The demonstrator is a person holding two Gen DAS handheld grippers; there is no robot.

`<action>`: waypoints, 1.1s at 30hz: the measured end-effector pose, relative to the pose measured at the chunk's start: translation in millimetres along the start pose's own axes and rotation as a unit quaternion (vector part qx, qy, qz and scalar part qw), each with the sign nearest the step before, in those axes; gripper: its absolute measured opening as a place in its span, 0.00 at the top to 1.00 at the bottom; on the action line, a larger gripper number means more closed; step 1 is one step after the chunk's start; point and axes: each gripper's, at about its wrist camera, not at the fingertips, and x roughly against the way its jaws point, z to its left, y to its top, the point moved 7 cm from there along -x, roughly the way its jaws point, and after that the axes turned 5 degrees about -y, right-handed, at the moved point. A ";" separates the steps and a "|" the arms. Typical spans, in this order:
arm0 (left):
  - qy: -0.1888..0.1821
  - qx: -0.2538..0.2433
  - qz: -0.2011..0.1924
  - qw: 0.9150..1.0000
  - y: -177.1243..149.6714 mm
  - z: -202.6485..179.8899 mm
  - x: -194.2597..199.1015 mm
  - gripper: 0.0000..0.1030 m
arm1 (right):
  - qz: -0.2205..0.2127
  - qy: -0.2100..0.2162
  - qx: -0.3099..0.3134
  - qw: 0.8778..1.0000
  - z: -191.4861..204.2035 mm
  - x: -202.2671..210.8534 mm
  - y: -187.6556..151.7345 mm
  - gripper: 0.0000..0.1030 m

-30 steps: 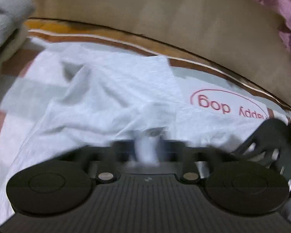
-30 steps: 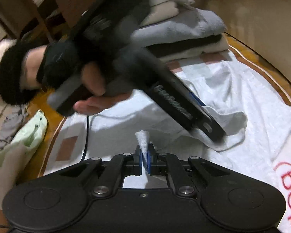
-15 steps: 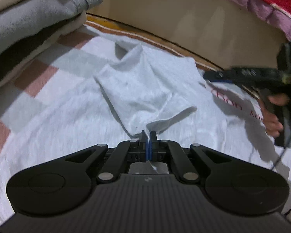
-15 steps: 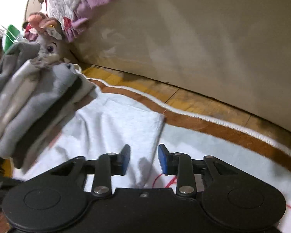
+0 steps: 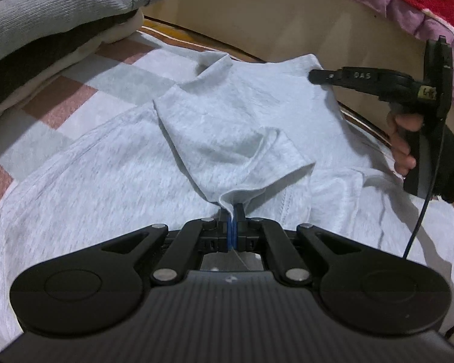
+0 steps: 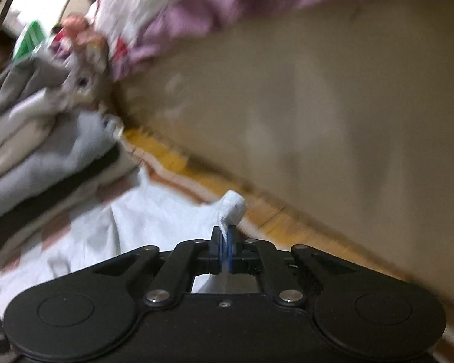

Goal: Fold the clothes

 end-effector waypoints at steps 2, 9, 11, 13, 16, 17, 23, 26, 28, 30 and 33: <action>0.000 0.004 0.000 1.000 0.1 0.5 -0.9 0.99 | 0.025 -0.008 -0.007 1.000 -8.0 -9.6 -5.2 0.97; 0.013 -0.015 0.004 1.000 3.4 -2.0 -3.0 0.95 | 0.047 -0.119 0.034 0.991 -8.8 8.4 -8.3 0.74; 0.018 -0.034 0.002 0.999 5.9 -4.3 -4.7 0.90 | 0.047 -0.116 0.056 0.991 2.8 38.1 -3.6 0.74; 0.024 -0.055 0.000 0.998 9.0 -7.1 -6.6 0.83 | 0.049 -0.062 0.073 0.994 18.2 69.9 -7.6 0.74; 0.039 -0.104 -0.016 0.994 18.1 -13.3 -12.8 0.50 | 0.060 0.012 0.145 0.988 46.4 104.4 -24.4 0.75; 0.039 -0.119 -0.019 0.992 21.6 -15.1 -15.3 0.52 | 0.064 0.030 0.171 0.983 54.8 112.8 -31.8 0.75; 0.058 -0.029 -0.121 0.990 49.2 6.7 28.1 0.95 | 0.144 0.100 0.265 0.948 85.2 117.7 -88.8 0.72; 0.082 0.087 -0.147 0.982 33.5 36.1 54.2 0.88 | 0.146 0.097 0.302 0.937 96.0 109.3 -102.5 0.70; 0.081 0.105 -0.103 0.986 12.2 45.2 49.3 0.88 | 0.147 0.087 0.307 0.936 98.4 101.0 -105.4 0.69; 0.079 0.093 -0.083 0.989 -0.6 49.2 46.2 0.87 | 0.137 0.076 0.324 0.933 100.3 95.7 -107.7 0.67; 0.070 0.074 -0.081 0.991 -3.8 52.7 45.5 0.79 | 0.126 0.061 0.355 0.924 104.5 91.5 -109.9 0.64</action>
